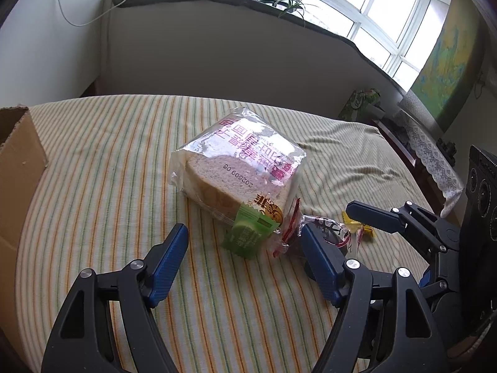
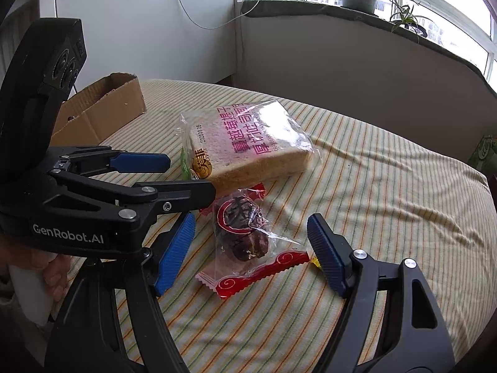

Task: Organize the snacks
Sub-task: 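Grasp a thin green candy with the left tool while the right tool grasps another pastry bag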

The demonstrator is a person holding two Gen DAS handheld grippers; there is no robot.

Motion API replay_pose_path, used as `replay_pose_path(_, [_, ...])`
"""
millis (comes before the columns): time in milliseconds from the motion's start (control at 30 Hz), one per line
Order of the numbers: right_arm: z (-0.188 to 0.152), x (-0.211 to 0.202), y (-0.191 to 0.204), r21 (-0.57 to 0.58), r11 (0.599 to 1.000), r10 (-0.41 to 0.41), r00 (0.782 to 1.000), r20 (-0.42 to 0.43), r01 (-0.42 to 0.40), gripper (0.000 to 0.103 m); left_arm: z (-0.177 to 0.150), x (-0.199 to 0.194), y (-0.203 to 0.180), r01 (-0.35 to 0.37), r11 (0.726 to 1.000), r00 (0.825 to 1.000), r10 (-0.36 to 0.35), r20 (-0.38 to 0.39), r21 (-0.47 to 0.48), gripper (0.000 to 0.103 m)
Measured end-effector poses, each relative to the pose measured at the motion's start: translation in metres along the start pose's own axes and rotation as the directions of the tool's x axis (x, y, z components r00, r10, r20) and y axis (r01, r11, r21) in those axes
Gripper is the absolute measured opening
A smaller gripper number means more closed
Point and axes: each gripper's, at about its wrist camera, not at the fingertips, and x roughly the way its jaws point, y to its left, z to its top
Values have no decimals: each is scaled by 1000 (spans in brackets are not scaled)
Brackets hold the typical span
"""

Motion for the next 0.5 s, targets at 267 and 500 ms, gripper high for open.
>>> replay_pose_path(267, [-1, 2, 0, 7, 1000, 12, 1000, -9, -12, 51, 1, 4, -3, 37, 999, 999, -37, -5, 10, 44])
replay_pose_path(500, [-5, -6, -1, 27, 999, -19, 1000, 11, 19, 47, -1, 2, -5, 62, 998, 998, -62, 6, 26, 13])
